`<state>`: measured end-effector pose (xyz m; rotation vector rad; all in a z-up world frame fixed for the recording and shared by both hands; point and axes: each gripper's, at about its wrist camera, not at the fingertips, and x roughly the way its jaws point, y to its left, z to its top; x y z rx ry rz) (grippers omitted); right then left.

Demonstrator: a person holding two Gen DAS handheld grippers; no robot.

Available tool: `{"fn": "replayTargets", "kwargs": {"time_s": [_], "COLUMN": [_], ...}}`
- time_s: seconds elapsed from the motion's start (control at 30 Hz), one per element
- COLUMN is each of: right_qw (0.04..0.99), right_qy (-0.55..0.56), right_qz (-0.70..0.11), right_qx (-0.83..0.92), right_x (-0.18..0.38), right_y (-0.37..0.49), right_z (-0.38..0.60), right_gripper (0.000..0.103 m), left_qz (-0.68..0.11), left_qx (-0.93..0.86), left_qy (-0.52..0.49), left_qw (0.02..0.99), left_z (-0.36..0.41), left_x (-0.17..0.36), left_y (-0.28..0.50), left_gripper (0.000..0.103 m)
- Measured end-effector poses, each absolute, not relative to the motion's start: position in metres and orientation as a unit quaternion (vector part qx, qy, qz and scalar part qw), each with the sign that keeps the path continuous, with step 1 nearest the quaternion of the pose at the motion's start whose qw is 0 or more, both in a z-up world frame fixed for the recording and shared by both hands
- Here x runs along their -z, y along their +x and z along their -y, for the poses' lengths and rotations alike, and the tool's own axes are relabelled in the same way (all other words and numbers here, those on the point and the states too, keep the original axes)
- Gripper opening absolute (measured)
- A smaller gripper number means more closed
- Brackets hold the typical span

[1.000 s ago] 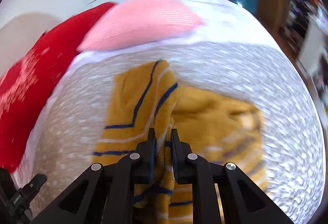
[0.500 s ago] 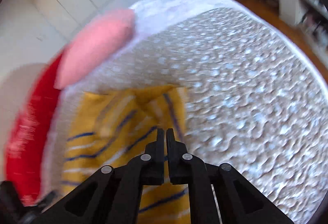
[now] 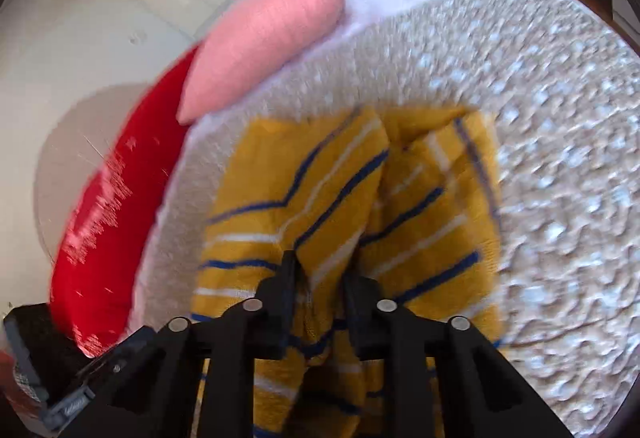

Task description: Fold small clothes

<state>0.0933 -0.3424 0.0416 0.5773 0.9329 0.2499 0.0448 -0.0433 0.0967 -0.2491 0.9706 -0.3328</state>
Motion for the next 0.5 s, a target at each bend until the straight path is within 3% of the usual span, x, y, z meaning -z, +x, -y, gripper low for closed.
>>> {"fn": "replayTargets", "kwargs": {"time_s": [0.27, 0.33, 0.43, 0.47, 0.5], "right_qw": [0.855, 0.851, 0.834, 0.831, 0.826], "right_qy": [0.267, 0.288, 0.339, 0.346, 0.353], "right_qz": [-0.443, -0.436, -0.427, -0.429, -0.431], "right_qx": [-0.049, -0.056, -0.079, -0.083, -0.09], "right_x": [-0.017, -0.007, 0.009, 0.012, 0.013], "right_y": [0.075, 0.072, 0.07, 0.069, 0.068], "right_z": [0.38, 0.384, 0.401, 0.406, 0.412], "right_gripper": [0.017, 0.017, 0.033, 0.052, 0.059], "left_qz": [-0.51, -0.541, -0.566, -0.568, -0.56], "left_qx": [0.195, 0.175, 0.18, 0.185, 0.192], "left_qy": [-0.073, -0.063, -0.116, -0.129, -0.142], "left_qw": [0.834, 0.82, 0.796, 0.792, 0.793], "left_z": [0.116, 0.13, 0.117, 0.112, 0.104], "left_x": [-0.064, -0.036, -0.027, -0.029, -0.036], "left_y": [0.082, 0.092, 0.101, 0.101, 0.1], "left_gripper": [0.05, 0.065, 0.071, 0.071, 0.07]}}
